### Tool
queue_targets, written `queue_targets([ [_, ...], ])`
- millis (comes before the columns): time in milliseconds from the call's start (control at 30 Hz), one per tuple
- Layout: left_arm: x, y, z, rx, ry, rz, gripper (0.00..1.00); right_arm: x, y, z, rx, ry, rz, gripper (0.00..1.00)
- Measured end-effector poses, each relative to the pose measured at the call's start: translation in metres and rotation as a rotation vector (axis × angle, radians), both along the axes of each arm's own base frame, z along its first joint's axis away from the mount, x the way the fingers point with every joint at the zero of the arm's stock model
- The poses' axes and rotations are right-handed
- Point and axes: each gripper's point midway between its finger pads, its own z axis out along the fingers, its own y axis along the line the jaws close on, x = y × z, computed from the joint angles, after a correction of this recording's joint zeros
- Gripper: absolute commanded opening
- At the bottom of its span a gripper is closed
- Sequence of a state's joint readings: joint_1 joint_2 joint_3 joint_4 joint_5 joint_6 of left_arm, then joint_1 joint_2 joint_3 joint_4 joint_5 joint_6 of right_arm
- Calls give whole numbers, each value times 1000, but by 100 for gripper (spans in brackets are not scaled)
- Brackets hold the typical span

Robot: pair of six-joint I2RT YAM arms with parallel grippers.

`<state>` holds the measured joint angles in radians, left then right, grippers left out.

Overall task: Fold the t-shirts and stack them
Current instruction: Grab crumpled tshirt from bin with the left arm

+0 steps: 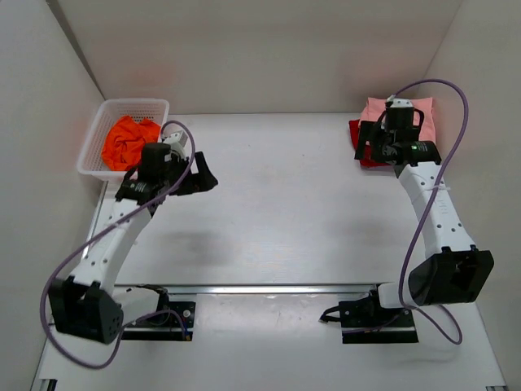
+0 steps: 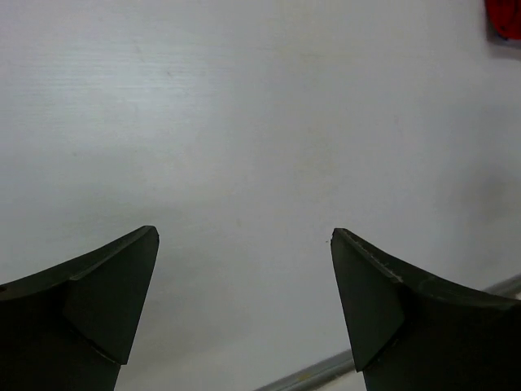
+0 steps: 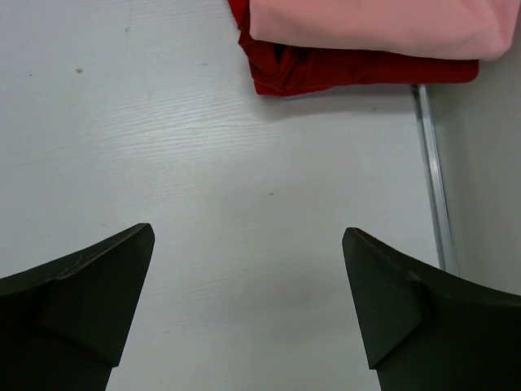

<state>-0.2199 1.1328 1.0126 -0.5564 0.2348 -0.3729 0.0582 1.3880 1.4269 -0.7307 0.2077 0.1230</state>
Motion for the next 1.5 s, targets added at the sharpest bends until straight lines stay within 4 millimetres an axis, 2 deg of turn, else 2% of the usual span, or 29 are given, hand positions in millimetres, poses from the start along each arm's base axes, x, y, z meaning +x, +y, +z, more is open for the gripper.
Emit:
queue_targets([
  [100, 37, 13, -4, 57, 27, 36, 98, 1, 6, -4, 6, -4, 27, 99],
  [167, 59, 29, 1, 89, -3, 80, 99, -2, 3, -13, 12, 11, 27, 99],
  [200, 68, 38, 6, 101, -24, 102, 95, -4, 0, -18, 18, 22, 22, 99],
  [267, 86, 54, 21, 114, -64, 148, 53, -6, -9, -24, 33, 37, 4, 99],
  [300, 102, 64, 35, 121, -85, 175, 24, -6, -14, -25, 40, 39, -7, 99],
  [333, 121, 72, 47, 127, -108, 198, 10, -5, -17, -24, 44, 34, -14, 99],
  [367, 143, 80, 60, 135, -145, 223, 7, -5, -21, -24, 43, 28, -25, 99],
  [400, 165, 89, 71, 147, -175, 254, 13, -4, -24, -23, 40, 24, -32, 99],
  [433, 183, 99, 76, 158, -192, 288, 40, -3, -24, -24, 37, 26, -31, 99],
  [500, 210, 119, 72, 185, -189, 354, 72, -1, -20, -26, 30, 36, -19, 99],
  [533, 222, 129, 66, 192, -173, 393, 78, 1, -19, -29, 26, 44, -14, 99],
  [667, 258, 172, 34, 208, -102, 526, 83, 7, -18, -47, 10, 96, -13, 99],
  [767, 271, 208, -1, 210, -36, 610, 83, 9, -20, -58, -1, 127, -14, 99],
  [900, 268, 248, -41, 205, 49, 707, 81, 13, -23, -71, -16, 161, -20, 99],
  [967, 267, 261, -56, 211, 81, 741, 81, 14, -23, -78, -19, 178, -23, 99],
  [1067, 268, 264, -78, 212, 124, 761, 80, 15, -25, -83, -30, 192, -30, 99],
  [1100, 268, 260, -93, 206, 153, 760, 80, 15, -25, -84, -42, 198, -31, 99],
  [1167, 269, 256, -103, 183, 175, 755, 80, 15, -26, -86, -53, 204, -35, 99],
  [1200, 270, 254, -108, 173, 184, 748, 76, 15, -25, -87, -56, 207, -34, 99],
  [1233, 270, 252, -115, 163, 197, 743, 67, 15, -26, -88, -59, 211, -36, 99],
  [1267, 271, 250, -120, 152, 209, 740, 42, 15, -26, -88, -60, 213, -37, 99],
  [1300, 272, 249, -127, 139, 224, 738, 29, 15, -24, -87, -62, 215, -33, 99],
  [1333, 272, 248, -137, 128, 244, 728, 5, 15, -24, -87, -66, 216, -34, 99],
  [1367, 272, 247, -143, 112, 258, 726, 0, 16, -23, -85, -69, 215, -34, 99],
  [1400, 272, 246, -150, 95, 277, 711, 0, 17, -23, -83, -72, 213, -34, 100],
  [1500, 269, 246, -155, 57, 304, 713, 0, 18, -19, -75, -81, 202, -28, 99],
])
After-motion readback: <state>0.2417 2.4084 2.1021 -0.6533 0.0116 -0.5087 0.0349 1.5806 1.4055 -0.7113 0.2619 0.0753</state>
